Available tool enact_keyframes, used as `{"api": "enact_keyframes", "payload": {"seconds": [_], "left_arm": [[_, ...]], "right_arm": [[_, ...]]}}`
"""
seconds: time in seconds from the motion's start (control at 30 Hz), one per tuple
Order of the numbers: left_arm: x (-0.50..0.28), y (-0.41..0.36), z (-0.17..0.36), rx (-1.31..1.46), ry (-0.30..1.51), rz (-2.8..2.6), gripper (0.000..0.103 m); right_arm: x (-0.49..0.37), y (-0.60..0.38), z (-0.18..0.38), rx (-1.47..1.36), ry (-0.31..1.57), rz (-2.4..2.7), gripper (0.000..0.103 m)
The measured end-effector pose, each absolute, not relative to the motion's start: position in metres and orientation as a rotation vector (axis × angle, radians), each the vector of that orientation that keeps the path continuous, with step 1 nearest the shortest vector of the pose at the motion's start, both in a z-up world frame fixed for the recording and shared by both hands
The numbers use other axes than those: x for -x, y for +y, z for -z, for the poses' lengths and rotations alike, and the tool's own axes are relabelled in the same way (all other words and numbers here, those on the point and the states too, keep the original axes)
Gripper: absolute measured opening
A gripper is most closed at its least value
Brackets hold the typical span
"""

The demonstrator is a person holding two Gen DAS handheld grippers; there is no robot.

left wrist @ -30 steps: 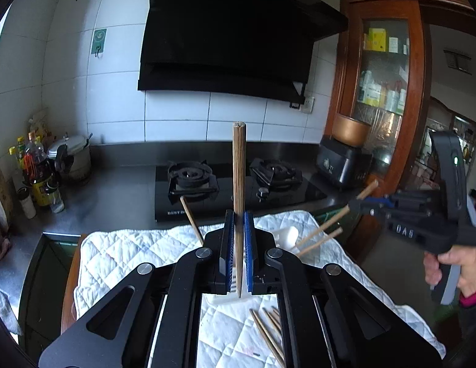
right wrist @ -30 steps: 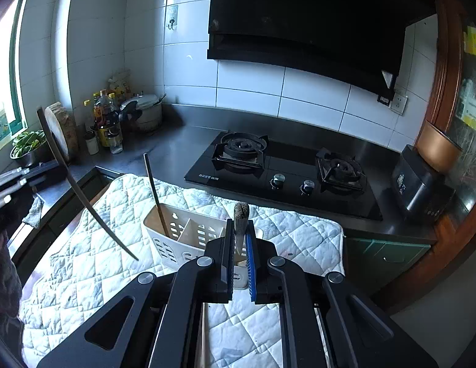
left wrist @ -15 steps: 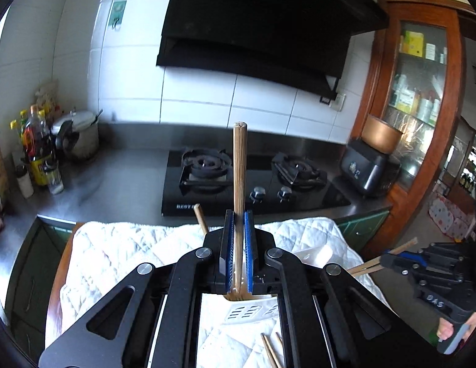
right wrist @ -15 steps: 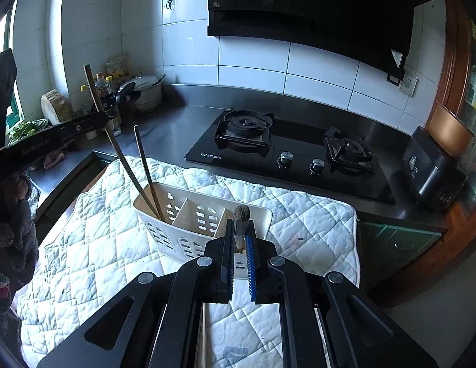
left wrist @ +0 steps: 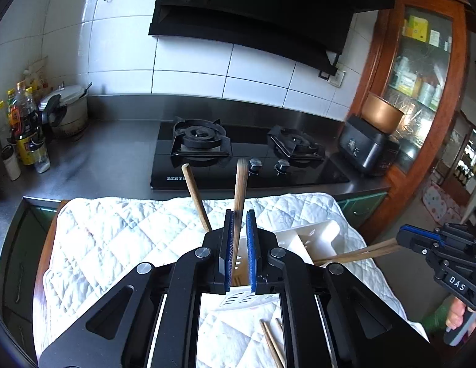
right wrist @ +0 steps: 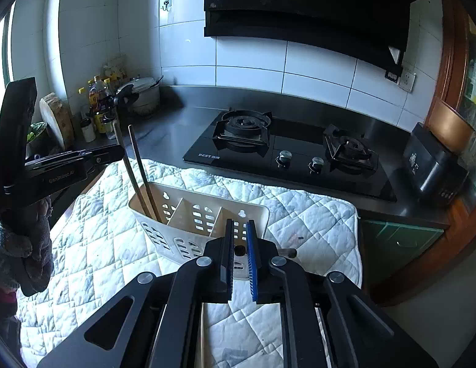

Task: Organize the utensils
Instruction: 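Open the left gripper to drop its chopstick while the right gripper opens too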

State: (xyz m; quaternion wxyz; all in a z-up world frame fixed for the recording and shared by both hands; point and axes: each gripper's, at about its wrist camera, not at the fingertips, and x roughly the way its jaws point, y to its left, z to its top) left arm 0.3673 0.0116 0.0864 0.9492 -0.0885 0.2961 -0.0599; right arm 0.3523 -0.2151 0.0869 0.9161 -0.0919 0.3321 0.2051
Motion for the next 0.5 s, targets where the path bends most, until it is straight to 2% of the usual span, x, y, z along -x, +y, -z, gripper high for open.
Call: {"api": "enact_keyframes", "payload": {"seconds": [0.07,0.1,0.13,0.2,0.23,0.3,0.5], "left_arm": [[-0.365,0.009,-0.089,0.176,0.596,0.128,0.020],[-0.362,0.009,-0.091,0.171,0.588,0.123,0.033],[-0.359,0.008,-0.094,0.162,0.576,0.118,0.037],[-0.351,0.005,-0.101,0.142,0.559,0.116,0.040],[-0.346,0.004,-0.105,0.137,0.552,0.115,0.046],[-0.332,0.003,-0.112,0.133,0.531,0.121,0.051],[-0.282,-0.002,-0.116,0.130,0.497,0.150,0.066]], "right_arm": [[-0.348,-0.218,-0.091,0.182,0.667,-0.421,0.017],[-0.345,-0.220,-0.093,0.177,0.651,-0.420,0.020],[-0.340,-0.222,-0.096,0.174,0.635,-0.418,0.024],[-0.329,-0.227,-0.102,0.172,0.609,-0.415,0.025],[-0.324,-0.230,-0.104,0.170,0.596,-0.413,0.028],[-0.307,-0.236,-0.106,0.168,0.569,-0.410,0.038],[-0.261,-0.251,-0.083,0.169,0.562,-0.432,0.042]]}}
